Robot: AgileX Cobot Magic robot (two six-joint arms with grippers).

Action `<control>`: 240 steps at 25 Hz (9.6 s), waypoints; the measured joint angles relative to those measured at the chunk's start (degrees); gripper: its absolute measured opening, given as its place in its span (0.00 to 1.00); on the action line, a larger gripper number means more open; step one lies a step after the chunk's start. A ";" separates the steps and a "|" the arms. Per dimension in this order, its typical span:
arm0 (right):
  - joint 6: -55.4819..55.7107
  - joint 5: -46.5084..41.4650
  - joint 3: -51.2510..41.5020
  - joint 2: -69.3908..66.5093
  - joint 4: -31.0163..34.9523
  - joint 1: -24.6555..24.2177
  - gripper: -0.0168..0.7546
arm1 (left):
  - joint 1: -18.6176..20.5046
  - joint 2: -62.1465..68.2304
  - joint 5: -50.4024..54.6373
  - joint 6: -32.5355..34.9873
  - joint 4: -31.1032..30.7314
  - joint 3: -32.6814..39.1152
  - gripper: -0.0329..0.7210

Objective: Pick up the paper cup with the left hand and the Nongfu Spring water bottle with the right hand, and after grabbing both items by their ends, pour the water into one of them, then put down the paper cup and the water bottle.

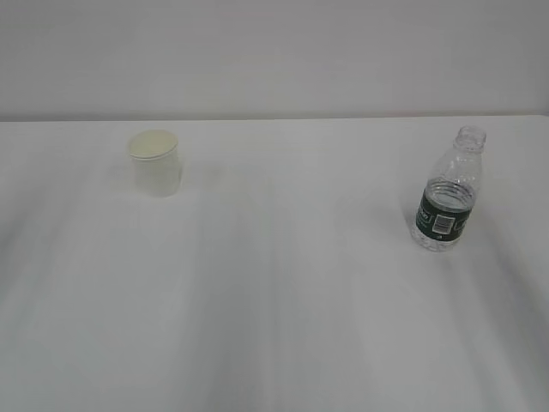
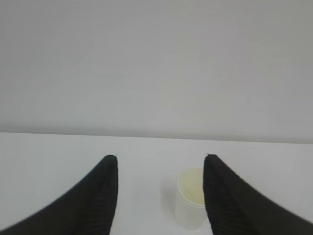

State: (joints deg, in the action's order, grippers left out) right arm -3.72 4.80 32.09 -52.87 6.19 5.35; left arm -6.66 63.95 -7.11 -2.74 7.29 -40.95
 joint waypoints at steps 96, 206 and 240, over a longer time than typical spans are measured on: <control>5.75 60.87 -1.78 -67.07 -14.24 0.00 0.90 | 0.00 48.06 -58.40 -13.62 -27.68 15.15 0.83; 0.52 59.34 -10.47 -53.12 -22.02 0.00 0.50 | 0.00 55.59 -58.40 -13.62 -24.07 4.33 0.84; 0.79 59.34 -10.51 -53.12 -23.28 0.00 0.50 | 0.00 70.98 -58.40 -10.25 -30.29 -15.82 0.84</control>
State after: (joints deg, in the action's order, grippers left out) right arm -2.93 64.14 21.58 -105.99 -17.09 5.35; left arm -6.66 134.93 -65.51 -12.99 -23.00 -56.77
